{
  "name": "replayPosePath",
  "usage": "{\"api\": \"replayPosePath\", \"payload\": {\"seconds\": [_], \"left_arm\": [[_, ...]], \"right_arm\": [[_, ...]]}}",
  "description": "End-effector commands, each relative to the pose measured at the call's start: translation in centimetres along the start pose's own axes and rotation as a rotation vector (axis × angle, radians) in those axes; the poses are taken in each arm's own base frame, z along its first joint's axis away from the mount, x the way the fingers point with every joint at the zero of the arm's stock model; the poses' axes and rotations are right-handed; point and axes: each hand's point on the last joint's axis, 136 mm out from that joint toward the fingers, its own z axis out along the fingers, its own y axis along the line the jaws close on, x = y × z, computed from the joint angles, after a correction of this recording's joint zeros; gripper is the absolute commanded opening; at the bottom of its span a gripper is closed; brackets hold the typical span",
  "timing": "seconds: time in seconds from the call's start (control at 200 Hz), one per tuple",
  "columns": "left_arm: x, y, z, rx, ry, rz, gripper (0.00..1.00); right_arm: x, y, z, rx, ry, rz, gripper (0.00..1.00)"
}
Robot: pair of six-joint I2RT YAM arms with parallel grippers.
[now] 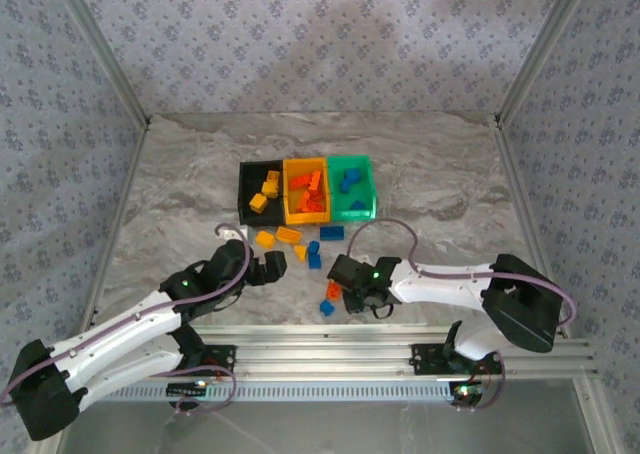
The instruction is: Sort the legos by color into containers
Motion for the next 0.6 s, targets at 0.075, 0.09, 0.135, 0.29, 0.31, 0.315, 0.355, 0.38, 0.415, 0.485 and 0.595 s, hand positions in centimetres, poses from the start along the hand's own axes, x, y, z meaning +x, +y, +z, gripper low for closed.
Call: {"api": "replayPosePath", "payload": {"seconds": [0.075,0.09,0.135,0.29,0.31,0.315,0.355,0.38,0.415,0.485,0.595], "left_arm": [[-0.5,0.4,-0.4,-0.019,-0.025,-0.009,1.00],[-0.5,0.4,-0.4,-0.018,-0.028,-0.010,0.99],[-0.6,0.4,-0.4,-0.020,-0.029,-0.010,0.99],[-0.7,0.5,-0.3,-0.026,-0.036,-0.017,1.00],[-0.6,0.6,-0.3,-0.027,-0.034,-0.018,0.99],[-0.6,0.5,-0.3,-0.027,-0.034,-0.018,0.99],[-0.6,0.5,-0.3,-0.025,-0.033,-0.020,1.00],[-0.5,0.5,-0.3,-0.025,-0.031,-0.020,0.99],[-0.5,0.7,-0.3,-0.030,-0.028,-0.021,1.00],[-0.3,0.7,-0.3,-0.029,-0.021,-0.023,0.99],[0.0,0.8,-0.3,-0.031,-0.006,-0.020,0.99]], "right_arm": [[-3.6,-0.2,-3.5,-0.030,-0.129,0.008,0.35],[-4.2,-0.2,-3.9,-0.034,-0.145,0.013,0.35],[-6.0,-0.5,-4.9,-0.038,-0.190,0.028,0.36],[-13.6,-2.1,-8.1,-0.055,-0.341,0.126,0.36],[-14.7,-2.2,-8.4,-0.062,-0.363,0.148,0.36],[-15.0,-2.4,-8.5,-0.062,-0.368,0.153,0.36],[-17.0,-3.1,-8.7,-0.059,-0.398,0.198,0.36],[-18.3,-3.4,-8.8,-0.060,-0.417,0.224,0.36],[-20.0,-3.9,-8.7,-0.053,-0.438,0.236,0.36],[-22.9,-5.1,-8.2,-0.019,-0.455,0.255,0.36],[-27.0,-6.7,-6.2,0.040,-0.439,0.282,0.36]]}}
